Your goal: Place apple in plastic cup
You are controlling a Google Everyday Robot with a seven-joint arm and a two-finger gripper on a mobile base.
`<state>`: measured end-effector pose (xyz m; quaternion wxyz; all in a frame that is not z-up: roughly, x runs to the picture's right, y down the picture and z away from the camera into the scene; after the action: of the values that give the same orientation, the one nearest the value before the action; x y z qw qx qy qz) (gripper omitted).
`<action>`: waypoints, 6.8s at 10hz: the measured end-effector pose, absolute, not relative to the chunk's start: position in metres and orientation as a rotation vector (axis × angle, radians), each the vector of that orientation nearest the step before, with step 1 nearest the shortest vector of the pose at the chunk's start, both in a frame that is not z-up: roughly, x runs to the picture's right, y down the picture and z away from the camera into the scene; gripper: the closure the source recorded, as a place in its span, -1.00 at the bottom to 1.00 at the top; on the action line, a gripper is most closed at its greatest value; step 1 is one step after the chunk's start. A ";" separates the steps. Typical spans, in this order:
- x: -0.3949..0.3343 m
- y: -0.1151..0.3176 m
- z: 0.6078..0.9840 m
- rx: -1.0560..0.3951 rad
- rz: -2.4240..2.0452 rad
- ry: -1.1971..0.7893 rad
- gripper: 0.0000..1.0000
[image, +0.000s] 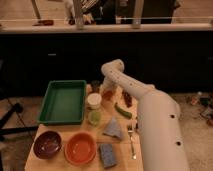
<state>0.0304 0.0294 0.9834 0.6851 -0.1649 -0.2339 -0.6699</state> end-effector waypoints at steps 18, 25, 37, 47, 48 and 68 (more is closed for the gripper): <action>0.033 -0.012 0.865 -0.397 -1.481 -0.369 1.00; 0.011 0.028 0.803 -0.415 -1.511 -0.419 1.00; -0.090 0.071 0.796 -0.428 -1.673 -0.677 1.00; -0.074 0.093 0.800 -0.494 -1.628 -0.715 1.00; -0.072 0.097 0.797 -0.504 -1.622 -0.715 1.00; -0.061 0.129 0.794 -0.574 -1.564 -0.753 0.94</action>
<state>-0.0609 0.1292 0.7941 0.6106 -0.2486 -0.3263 -0.6774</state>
